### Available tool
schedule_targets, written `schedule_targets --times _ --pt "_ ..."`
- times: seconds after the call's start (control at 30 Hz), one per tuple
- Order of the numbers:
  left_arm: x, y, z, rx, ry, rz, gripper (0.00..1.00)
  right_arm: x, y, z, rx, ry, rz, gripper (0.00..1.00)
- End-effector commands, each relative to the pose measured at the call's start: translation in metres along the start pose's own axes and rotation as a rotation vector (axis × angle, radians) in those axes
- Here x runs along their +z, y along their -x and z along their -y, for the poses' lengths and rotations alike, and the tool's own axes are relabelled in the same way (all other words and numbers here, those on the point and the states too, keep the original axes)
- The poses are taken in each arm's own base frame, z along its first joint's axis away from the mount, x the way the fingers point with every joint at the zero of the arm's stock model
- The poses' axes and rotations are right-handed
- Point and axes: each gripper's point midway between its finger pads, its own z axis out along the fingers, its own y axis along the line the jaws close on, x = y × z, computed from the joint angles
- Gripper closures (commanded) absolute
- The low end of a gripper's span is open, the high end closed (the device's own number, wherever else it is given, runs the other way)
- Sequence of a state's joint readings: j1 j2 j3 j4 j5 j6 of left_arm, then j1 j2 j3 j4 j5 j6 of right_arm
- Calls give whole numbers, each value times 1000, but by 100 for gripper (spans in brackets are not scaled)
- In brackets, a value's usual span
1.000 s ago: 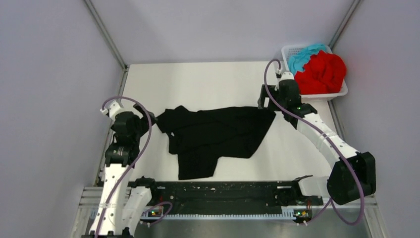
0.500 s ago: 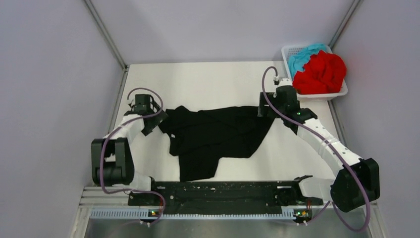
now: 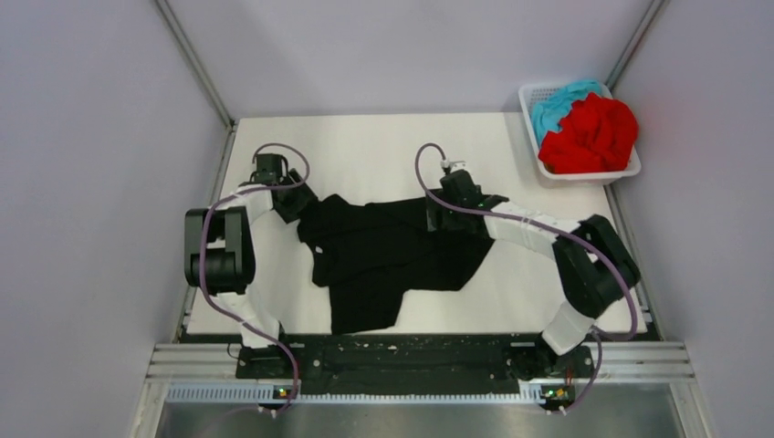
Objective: Fold and stack the t-shirts
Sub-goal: Flatten out the tshirt
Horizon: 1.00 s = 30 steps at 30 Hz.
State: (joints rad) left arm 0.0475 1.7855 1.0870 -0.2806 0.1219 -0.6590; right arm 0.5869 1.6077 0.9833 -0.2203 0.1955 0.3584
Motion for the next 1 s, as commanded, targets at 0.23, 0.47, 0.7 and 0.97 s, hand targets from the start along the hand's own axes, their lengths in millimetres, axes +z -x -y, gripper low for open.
schedule_targets --times 0.23,0.47,0.7,0.97 --pt "7 -23 15 36 -129 -96 100 40 47 -4 155 -228 165 16" --pt "-19 -9 17 51 -124 2 100 52 39 17 197 -362 179 41" --pt "-43 6 17 81 -104 94 100 28 55 34 208 -434 268 100" --pt "-99 37 44 129 -194 251 100 -28 94 25 157 -313 329 100"
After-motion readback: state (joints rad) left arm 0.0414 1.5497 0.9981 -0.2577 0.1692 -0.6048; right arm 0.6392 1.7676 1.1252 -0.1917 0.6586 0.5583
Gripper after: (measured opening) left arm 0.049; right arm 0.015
